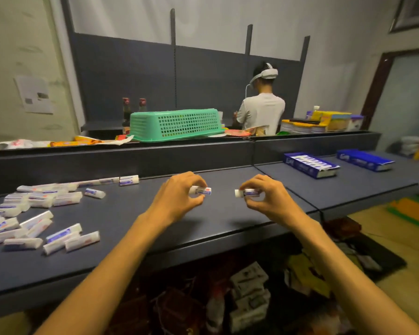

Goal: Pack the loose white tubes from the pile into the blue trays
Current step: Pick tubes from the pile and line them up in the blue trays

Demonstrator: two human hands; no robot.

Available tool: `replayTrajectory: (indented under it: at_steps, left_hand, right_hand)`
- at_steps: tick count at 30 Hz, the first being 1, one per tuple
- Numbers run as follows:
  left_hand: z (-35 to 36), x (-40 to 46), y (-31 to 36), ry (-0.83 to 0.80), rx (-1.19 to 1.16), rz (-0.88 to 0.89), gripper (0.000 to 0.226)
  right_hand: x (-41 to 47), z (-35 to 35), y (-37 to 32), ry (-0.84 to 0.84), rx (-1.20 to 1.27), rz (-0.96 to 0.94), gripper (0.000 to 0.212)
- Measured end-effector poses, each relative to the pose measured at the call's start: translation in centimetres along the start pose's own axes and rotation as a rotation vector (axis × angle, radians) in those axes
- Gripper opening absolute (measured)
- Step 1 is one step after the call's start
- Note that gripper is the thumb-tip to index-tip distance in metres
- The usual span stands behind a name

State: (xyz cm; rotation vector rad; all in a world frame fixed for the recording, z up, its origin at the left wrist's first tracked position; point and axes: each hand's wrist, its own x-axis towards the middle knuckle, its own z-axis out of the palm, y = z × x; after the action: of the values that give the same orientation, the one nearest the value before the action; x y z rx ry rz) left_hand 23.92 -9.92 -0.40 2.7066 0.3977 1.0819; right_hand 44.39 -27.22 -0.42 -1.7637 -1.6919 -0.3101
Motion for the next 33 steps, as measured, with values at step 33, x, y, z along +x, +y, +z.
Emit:
replayTrajectory:
  at_steps: [33]
  left_hand:
    - [29.3,25.2,22.0,-0.046,-0.024,0.071,0.029]
  right_hand:
    - [-7.5,-21.6,36.0,0.043,-0.117,0.266,0.029]
